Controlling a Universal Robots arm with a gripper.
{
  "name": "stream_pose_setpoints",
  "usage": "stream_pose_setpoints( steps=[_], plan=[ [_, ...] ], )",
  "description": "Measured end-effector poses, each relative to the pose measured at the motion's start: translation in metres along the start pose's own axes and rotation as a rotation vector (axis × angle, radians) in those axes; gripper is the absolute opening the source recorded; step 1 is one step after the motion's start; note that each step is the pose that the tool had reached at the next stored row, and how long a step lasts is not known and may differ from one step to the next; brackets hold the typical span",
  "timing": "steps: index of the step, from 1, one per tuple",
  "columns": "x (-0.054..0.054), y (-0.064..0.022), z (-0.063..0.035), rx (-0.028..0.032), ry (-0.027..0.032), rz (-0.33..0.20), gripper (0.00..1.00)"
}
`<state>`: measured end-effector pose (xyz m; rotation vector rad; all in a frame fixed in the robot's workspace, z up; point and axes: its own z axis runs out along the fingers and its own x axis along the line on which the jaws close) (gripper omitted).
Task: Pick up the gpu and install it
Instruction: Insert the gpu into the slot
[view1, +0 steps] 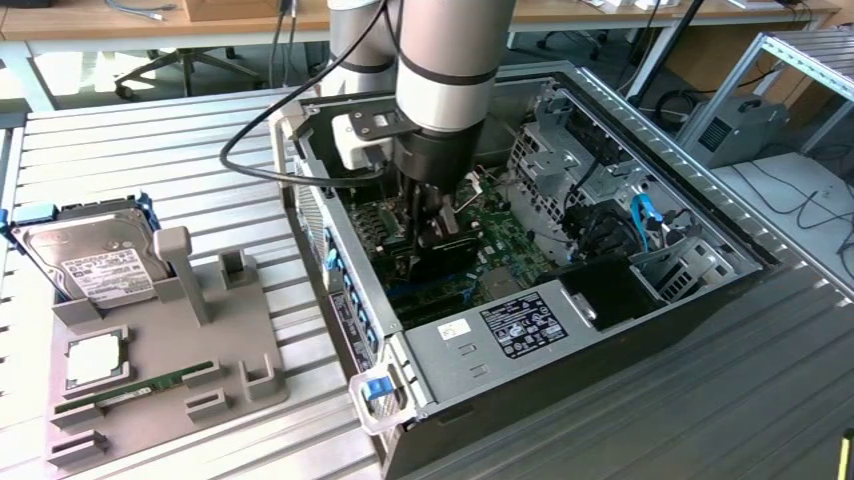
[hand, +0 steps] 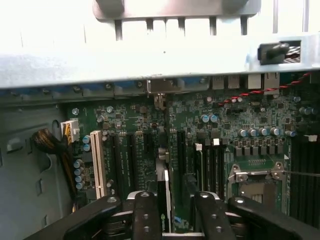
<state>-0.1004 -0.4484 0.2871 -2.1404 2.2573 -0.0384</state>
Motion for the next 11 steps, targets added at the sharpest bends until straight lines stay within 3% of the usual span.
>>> stream_pose_setpoints(
  steps=[1, 3, 5, 11],
  plan=[
    [0.0, -0.001, 0.0, -0.0006, 0.0003, 0.0, 0.26],
    [0.0, -0.0047, 0.0001, -0.0043, 0.0004, 0.0, 0.26],
    [-0.001, -0.0082, 0.0004, -0.0095, 0.0005, 0.0, 0.13],
    [-0.002, -0.0274, 0.0019, -0.0396, 0.0016, 0.0, 0.11]
  ],
)
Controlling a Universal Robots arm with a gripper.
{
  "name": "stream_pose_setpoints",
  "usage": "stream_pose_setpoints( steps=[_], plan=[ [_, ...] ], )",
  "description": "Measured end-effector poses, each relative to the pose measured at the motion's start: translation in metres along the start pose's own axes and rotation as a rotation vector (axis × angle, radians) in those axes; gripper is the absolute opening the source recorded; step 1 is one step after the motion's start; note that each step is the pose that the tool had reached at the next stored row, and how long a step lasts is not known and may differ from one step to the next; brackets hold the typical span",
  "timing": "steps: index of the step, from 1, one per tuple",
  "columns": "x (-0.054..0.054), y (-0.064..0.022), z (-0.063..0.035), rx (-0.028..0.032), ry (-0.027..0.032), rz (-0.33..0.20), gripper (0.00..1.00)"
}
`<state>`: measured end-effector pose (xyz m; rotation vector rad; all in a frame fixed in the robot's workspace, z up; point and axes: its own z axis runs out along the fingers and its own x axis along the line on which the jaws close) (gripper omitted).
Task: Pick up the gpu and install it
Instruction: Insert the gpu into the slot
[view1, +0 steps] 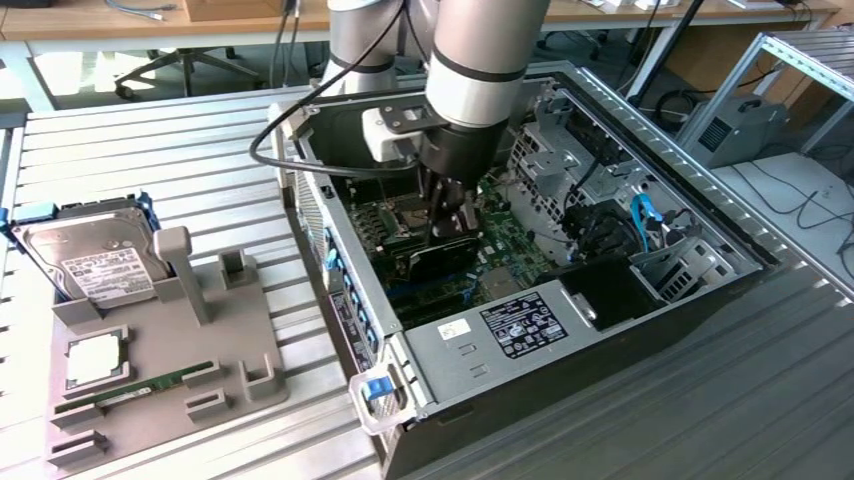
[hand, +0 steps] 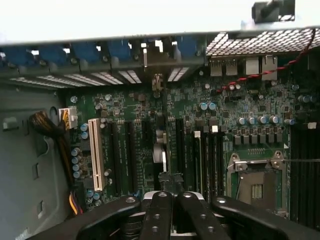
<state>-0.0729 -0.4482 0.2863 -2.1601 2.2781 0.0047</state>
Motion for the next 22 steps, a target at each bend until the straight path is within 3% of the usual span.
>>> stream_pose_setpoints(
  steps=[5, 10, 17, 22],
  plan=[
    [-0.001, -0.0108, 0.0008, -0.0168, 0.0009, 0.0, 0.11],
    [-0.001, -0.0108, 0.0007, -0.0172, 0.001, 0.0, 0.11],
    [0.0, 0.0076, 0.0039, -0.017, 0.0015, 0.0, 0.11],
    [-0.004, 0.0109, 0.0056, -0.017, 0.003, 0.0, 0.11]
  ],
)
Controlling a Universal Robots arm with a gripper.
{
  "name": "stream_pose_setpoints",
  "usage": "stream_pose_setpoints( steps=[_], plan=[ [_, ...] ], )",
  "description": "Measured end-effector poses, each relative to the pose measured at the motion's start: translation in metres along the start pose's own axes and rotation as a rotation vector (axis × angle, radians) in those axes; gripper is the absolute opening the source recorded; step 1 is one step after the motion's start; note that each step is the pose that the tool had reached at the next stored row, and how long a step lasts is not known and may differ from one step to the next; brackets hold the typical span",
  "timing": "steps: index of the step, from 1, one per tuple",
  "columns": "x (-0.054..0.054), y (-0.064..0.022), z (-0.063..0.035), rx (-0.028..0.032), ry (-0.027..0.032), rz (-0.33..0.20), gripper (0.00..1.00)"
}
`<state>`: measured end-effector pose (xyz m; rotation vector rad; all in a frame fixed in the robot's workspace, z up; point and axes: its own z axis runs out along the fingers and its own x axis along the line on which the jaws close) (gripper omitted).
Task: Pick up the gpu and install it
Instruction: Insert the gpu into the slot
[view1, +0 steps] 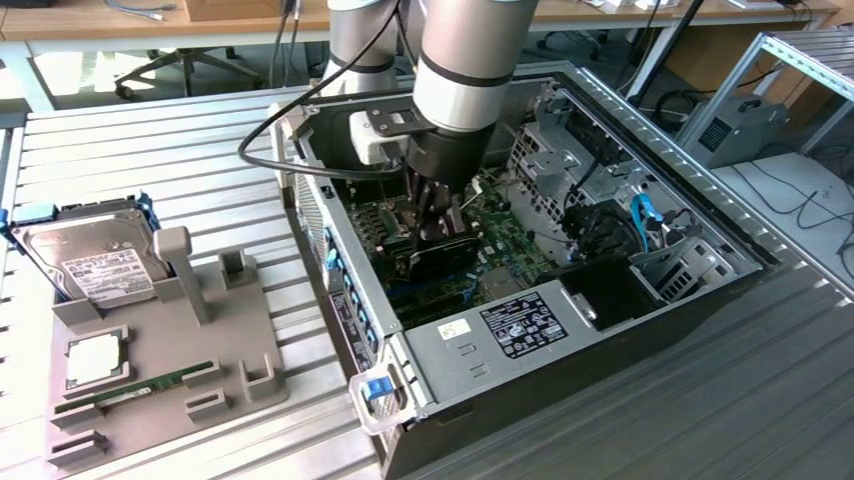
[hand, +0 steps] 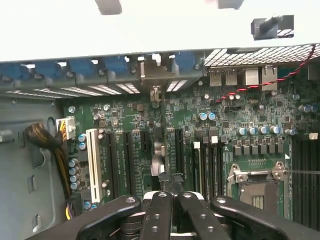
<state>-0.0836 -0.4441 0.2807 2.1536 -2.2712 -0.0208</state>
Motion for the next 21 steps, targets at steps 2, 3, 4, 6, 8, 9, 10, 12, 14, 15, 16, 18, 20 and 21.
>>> stream_pose_setpoints(
  steps=[2, 3, 4, 6, 8, 9, 10, 12, 14, 15, 16, 18, 20, 21],
  plan=[
    [0.0, -0.0017, 0.0001, 0.0, 0.0001, 0.0, 0.11],
    [0.0, -0.0029, 0.0001, 0.0, 0.0001, 0.0, 0.11],
    [0.0, -0.0044, 0.0001, -0.0001, 0.0001, 0.0, 0.11],
    [0.0, -0.0056, 0.0002, -0.0001, 0.0001, 0.0, 0.11],
    [-0.001, -0.0076, 0.0002, -0.0001, 0.0002, 0.0, 0.11],
    [-0.001, -0.0096, 0.0002, -0.0001, 0.0, 0.0, 0.11],
    [-0.001, -0.0126, 0.0002, -0.0004, 0.0002, 0.0, 0.11],
    [-0.001, -0.016, 0.0002, -0.0007, 0.0002, 0.0, 0.11],
    [-0.001, -0.0202, 0.0002, -0.0011, 0.0001, 0.0, 0.11],
    [-0.001, -0.0222, 0.0002, -0.0013, 0.0002, 0.0, 0.11],
    [-0.001, -0.0235, 0.0002, -0.0014, 0.0001, 0.0, 0.11],
    [-0.001, -0.024, 0.0001, -0.0015, 0.0001, 0.0, 0.11],
    [-0.001, -0.0241, 0.0001, -0.0015, 0.0002, 0.0, 0.11],
    [-0.001, -0.0241, 0.0001, -0.0015, 0.0002, 0.0, 0.11]
  ],
)
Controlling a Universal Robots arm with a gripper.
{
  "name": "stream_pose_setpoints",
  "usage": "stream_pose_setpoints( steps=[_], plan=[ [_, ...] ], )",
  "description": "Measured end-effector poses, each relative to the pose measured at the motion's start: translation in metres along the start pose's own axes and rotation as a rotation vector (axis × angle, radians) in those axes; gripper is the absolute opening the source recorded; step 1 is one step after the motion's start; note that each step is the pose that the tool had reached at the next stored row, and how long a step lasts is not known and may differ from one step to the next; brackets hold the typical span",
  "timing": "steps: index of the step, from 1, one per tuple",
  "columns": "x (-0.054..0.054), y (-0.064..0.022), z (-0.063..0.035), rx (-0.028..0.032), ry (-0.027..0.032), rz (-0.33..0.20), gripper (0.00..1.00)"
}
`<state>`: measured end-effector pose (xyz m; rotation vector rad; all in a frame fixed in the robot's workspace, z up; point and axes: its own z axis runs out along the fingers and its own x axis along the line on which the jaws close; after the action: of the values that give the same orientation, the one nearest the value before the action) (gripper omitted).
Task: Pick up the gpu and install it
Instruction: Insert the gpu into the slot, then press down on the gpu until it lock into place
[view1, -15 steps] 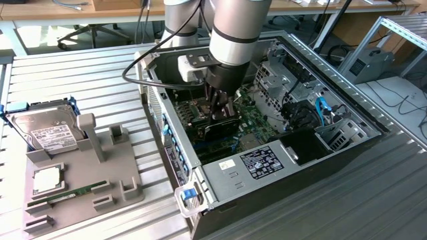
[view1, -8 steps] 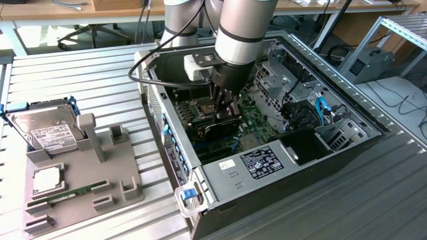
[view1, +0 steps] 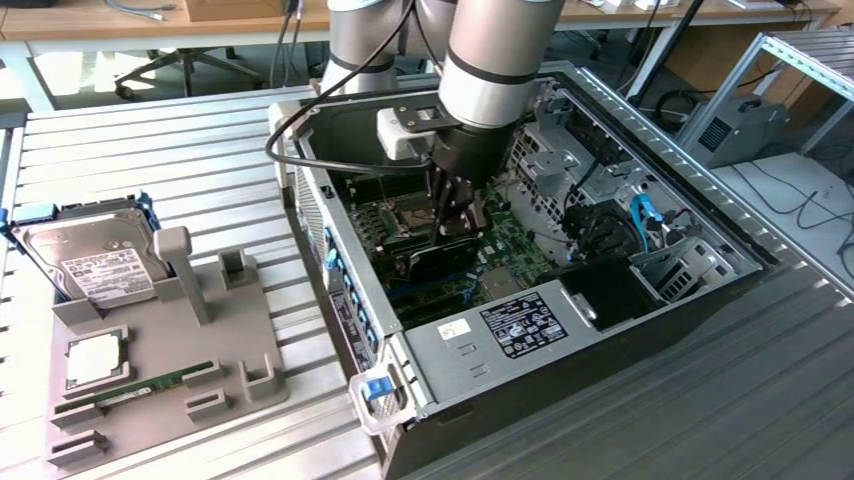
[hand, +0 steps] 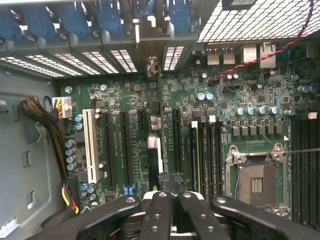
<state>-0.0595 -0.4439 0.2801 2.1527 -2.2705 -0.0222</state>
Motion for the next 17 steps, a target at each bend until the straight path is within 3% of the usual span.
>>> stream_pose_setpoints(
  steps=[6, 17],
  plan=[
    [0.0, 0.0013, 0.0001, 0.0, 0.0, 0.0, 0.11],
    [0.001, 0.0249, 0.0012, 0.0, 0.0, 0.0, 0.11]
  ],
)
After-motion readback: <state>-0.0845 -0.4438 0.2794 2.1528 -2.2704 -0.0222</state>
